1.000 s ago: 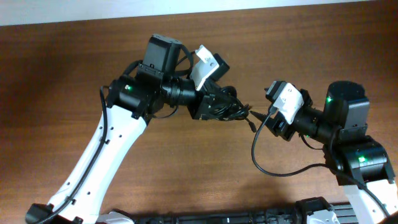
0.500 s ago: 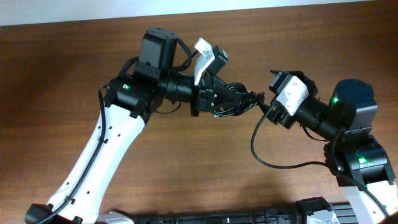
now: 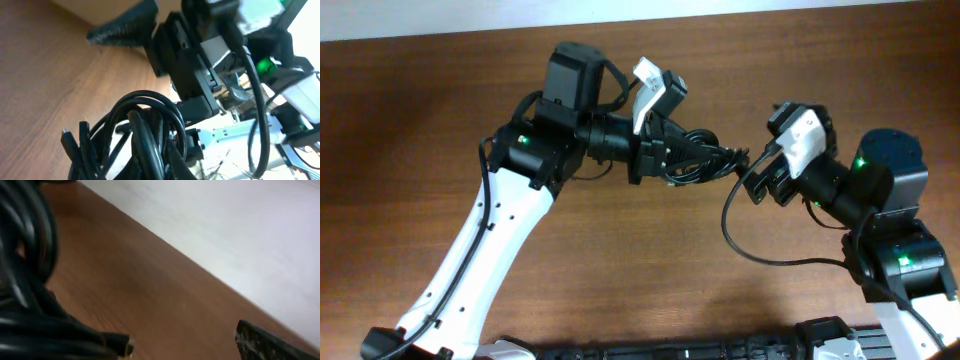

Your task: Untangle cables

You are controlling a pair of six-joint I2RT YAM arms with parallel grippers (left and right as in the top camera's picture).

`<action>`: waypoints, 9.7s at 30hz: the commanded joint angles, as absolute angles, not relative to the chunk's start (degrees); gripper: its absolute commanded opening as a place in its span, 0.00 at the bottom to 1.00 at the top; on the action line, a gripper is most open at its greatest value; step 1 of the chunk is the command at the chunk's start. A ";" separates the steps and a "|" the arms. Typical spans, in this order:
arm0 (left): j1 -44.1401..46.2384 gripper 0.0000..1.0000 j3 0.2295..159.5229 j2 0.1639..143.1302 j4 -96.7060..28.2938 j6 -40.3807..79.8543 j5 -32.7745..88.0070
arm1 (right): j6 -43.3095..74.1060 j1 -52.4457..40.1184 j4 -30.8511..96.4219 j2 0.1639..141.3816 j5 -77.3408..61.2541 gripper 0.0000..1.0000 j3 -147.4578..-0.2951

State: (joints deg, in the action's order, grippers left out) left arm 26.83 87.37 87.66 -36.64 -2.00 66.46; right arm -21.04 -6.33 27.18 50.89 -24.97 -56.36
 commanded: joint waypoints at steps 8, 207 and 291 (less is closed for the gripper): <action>26.79 0.00 87.70 87.31 -26.13 10.85 61.43 | -3.73 -6.35 32.77 45.23 -9.37 0.99 -57.23; 22.92 0.00 87.70 87.20 -46.15 -15.07 60.95 | -14.48 -6.35 41.82 40.01 11.88 0.99 -57.23; 13.74 0.00 87.70 74.00 -45.54 -6.07 27.24 | 11.03 -6.31 47.40 62.15 8.60 0.99 -57.23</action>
